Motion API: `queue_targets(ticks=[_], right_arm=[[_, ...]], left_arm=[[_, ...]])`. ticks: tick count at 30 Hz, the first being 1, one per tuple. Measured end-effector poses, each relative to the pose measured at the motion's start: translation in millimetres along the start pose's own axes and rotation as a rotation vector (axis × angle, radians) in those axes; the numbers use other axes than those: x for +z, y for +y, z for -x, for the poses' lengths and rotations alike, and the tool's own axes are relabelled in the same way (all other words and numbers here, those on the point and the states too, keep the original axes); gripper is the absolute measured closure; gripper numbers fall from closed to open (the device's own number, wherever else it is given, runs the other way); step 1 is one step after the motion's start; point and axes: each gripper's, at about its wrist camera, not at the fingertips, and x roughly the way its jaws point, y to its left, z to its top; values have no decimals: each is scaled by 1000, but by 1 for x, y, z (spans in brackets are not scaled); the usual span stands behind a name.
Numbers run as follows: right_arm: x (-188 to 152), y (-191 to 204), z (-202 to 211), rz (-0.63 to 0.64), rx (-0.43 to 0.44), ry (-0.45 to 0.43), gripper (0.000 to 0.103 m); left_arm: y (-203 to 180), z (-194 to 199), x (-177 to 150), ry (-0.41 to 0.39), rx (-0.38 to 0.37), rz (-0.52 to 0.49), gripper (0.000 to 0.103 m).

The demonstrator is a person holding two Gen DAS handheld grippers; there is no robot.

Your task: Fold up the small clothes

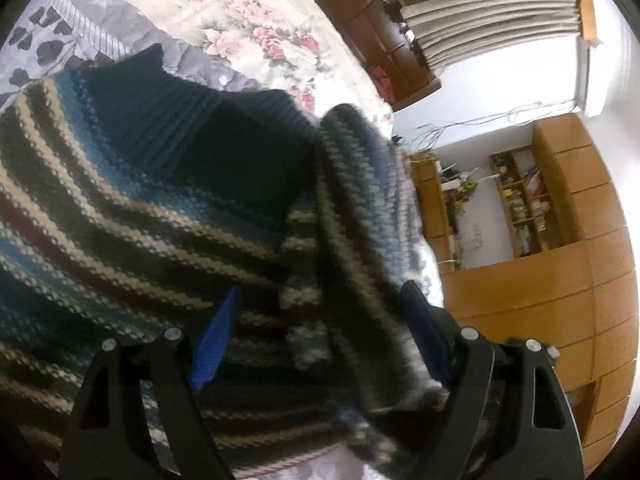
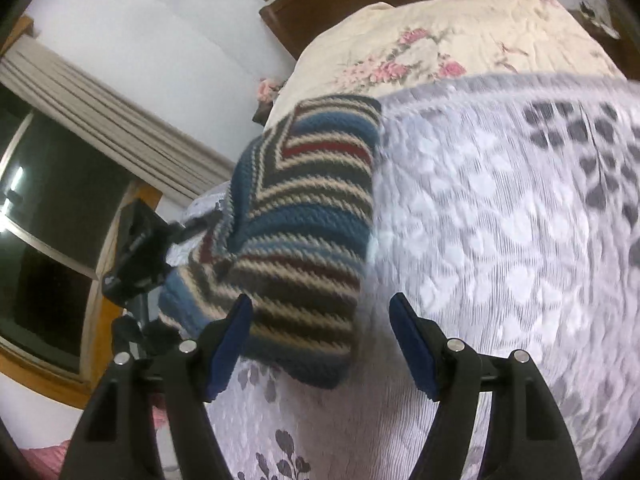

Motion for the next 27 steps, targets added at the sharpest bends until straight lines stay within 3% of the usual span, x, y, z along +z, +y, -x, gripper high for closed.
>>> queue_targets(ticks=[5, 13, 25, 27], right_arm=[[-16, -7, 2, -14, 3, 4, 31], [-18, 8, -8, 27, 5, 14, 31], [-23, 4, -14, 9, -4, 18, 31], [-24, 4, -15, 10, -5, 16, 31]], left_arm=[[-10, 13, -7, -49, -27, -23, 23], [-15, -27, -7, 63, 37, -47, 23], [-41, -52, 4, 92, 46, -94, 25], [-44, -51, 3, 84, 49, -103, 34]])
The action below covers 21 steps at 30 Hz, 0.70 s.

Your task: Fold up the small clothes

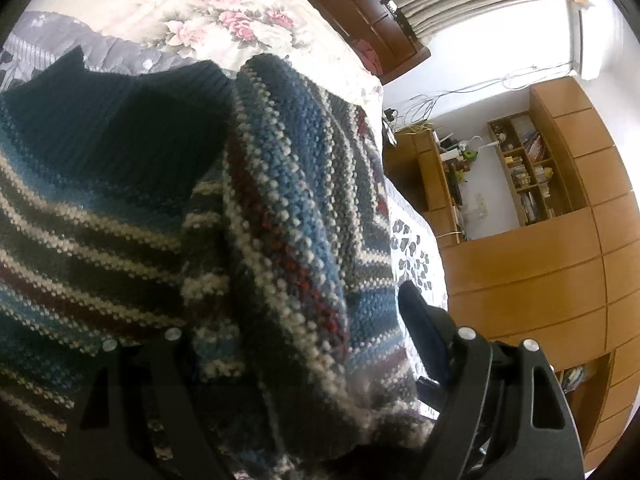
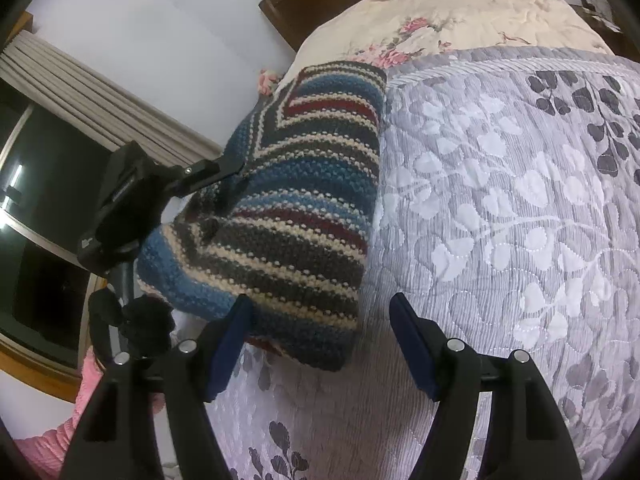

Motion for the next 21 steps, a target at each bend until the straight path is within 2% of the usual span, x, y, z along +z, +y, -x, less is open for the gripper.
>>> queue_targets(ticks=[1, 3, 7, 13, 14, 16, 18, 20, 21], right_arm=[[0, 0, 0, -1, -1, -2, 31], [-1, -2, 1, -5, 0, -5, 31], [-2, -5, 4, -20, 3, -13, 31], [-5, -9, 10, -28, 5, -25, 31], [-5, -8, 11, -26, 8, -27, 31], [-7, -5, 15, -18, 12, -31, 31], [-8, -5, 18, -13, 14, -33, 31], [-11, -5, 22, -10, 10, -39, 31], [-11, -7, 24, -12, 9, -43, 31]], left_arm=[[-3, -1, 5, -9, 19, -18, 45], [-8, -1, 5, -28, 53, -32, 57], [-15, 8, 3, -53, 37, -30, 64], [-42, 1, 4, -36, 36, -101, 63], [-43, -3, 6, -26, 40, -103, 61], [-42, -17, 9, 10, 48, -97, 49], [-37, -28, 10, 32, 73, -76, 49], [-32, -34, 10, 40, 66, -52, 54], [-31, -33, 10, 32, 55, -50, 59]])
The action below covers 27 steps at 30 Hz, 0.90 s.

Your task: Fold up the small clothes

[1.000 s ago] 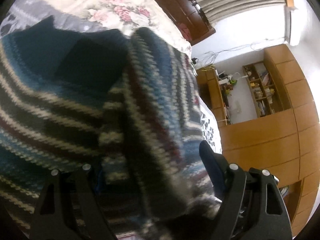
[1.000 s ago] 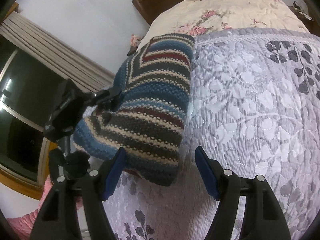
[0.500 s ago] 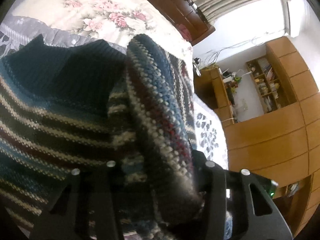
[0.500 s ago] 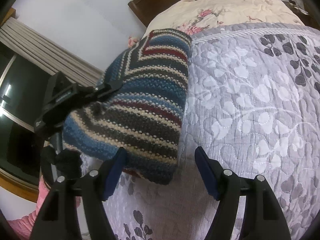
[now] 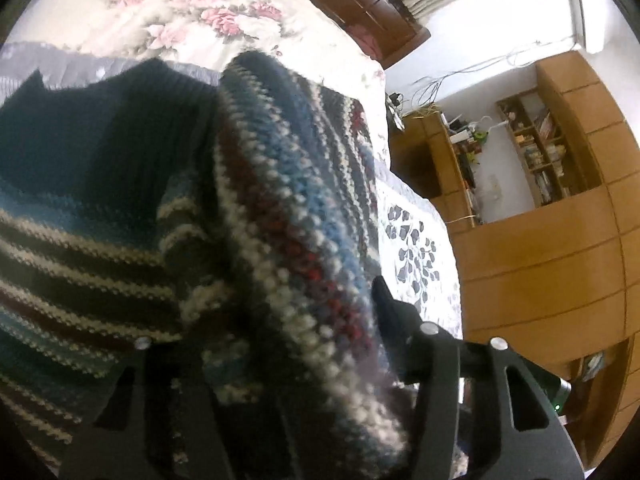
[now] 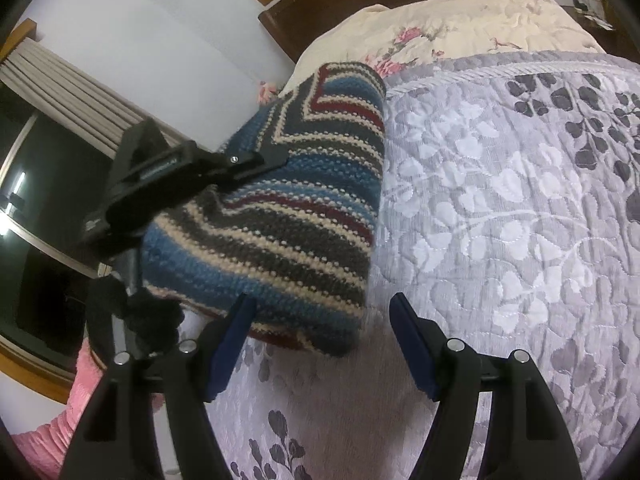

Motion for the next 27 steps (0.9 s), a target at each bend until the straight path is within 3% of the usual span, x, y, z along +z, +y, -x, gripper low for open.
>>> queue_targets(ticks=[1, 4, 12, 17, 27], right_arm=[[0, -2, 4, -4, -2, -5, 31], [-1, -9, 10, -21, -8, -19, 31], [-4, -2, 18, -11, 1, -32, 31], [-1, 3, 13, -4, 1, -27, 31], [3, 23, -3, 37, 12, 1, 31]], left_arm=[[-1, 2, -1, -9, -8, -3, 66], [-4, 14, -3, -40, -54, -12, 73], [-16, 52, -6, -103, -135, -45, 75], [-8, 95, 0, -147, -167, -57, 75], [45, 161, 11, -152, -60, -120, 75]])
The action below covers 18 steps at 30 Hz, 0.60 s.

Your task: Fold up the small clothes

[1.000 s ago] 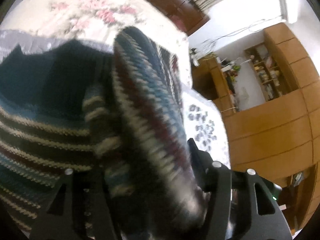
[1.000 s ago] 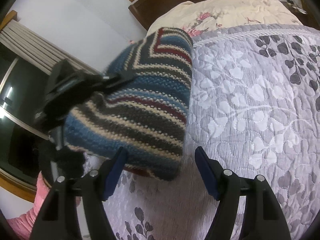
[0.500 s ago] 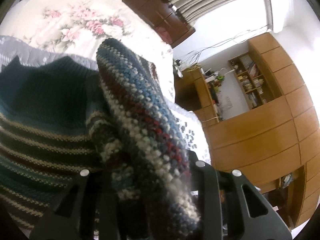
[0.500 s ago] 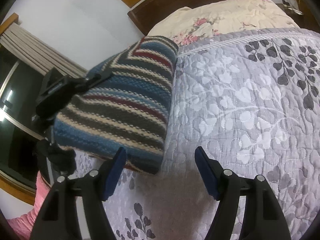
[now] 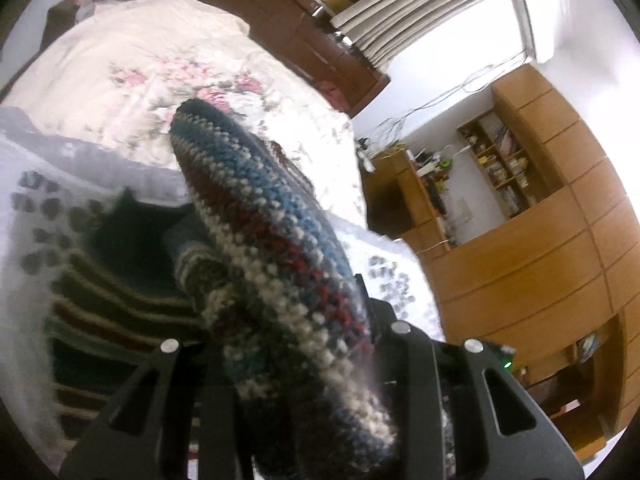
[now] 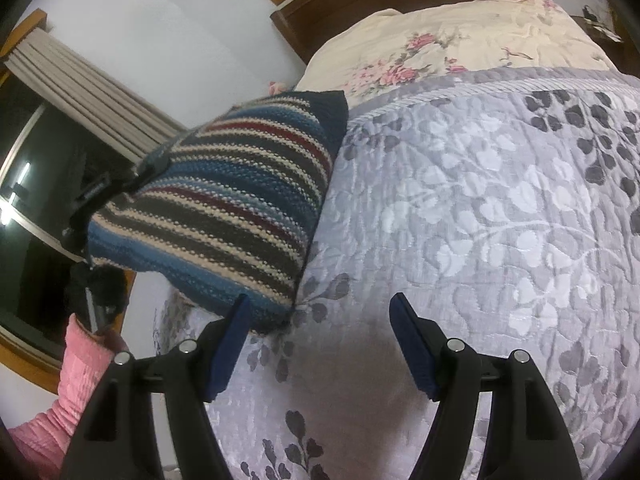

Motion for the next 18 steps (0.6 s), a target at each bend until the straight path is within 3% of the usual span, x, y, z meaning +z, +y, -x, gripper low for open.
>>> queue_targets(ticks=[6, 9, 14, 18], right_arm=[[5, 27, -17, 29, 20, 23, 31], [9, 45, -26, 49, 28, 29, 31], [18, 83, -53, 89, 40, 37, 31], [16, 102, -87, 111, -11, 87, 31]], left_arm=[[51, 7, 3, 36, 41, 61, 75], [75, 5, 2, 57, 3, 89, 74], [97, -7, -1, 118, 10, 65, 74], [117, -11, -4, 158, 24, 57, 73]])
